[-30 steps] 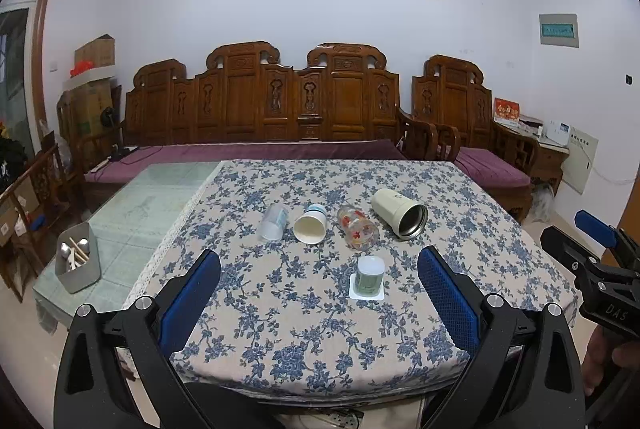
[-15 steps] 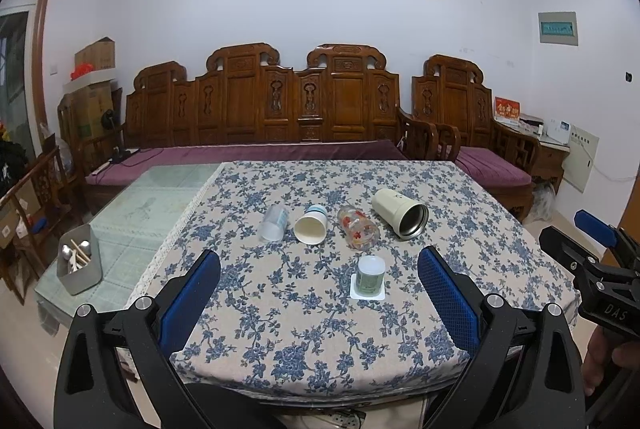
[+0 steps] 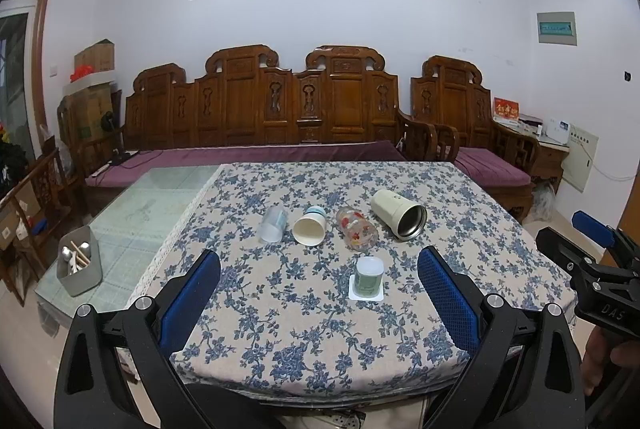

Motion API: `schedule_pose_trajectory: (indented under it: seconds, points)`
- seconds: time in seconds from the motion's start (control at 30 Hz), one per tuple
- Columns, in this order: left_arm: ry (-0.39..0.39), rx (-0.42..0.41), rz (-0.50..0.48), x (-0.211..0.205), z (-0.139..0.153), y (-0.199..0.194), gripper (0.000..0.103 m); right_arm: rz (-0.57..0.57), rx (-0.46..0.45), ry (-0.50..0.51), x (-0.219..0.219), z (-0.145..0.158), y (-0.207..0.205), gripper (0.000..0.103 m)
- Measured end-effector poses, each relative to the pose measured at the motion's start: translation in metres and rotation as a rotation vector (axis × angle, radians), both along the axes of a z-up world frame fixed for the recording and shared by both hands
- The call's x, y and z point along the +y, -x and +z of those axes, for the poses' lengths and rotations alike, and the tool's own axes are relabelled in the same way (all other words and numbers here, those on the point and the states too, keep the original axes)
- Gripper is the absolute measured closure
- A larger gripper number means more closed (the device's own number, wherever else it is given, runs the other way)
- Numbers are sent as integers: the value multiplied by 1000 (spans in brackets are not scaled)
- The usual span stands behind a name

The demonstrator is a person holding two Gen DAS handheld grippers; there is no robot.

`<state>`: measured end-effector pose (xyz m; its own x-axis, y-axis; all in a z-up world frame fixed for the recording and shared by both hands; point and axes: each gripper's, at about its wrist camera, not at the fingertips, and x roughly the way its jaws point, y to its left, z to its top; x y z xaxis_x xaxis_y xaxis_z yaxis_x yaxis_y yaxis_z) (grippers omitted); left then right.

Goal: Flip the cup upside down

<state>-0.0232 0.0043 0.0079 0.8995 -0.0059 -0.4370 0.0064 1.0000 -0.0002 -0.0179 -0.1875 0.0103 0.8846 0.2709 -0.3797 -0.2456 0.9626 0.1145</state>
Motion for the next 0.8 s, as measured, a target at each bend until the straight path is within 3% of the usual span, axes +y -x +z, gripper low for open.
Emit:
schedule_pose_trajectory:
  seconds: [0.8]
  points:
    - [7,-12,0,-1,3,1,8,0,1,0,0,0,0,3]
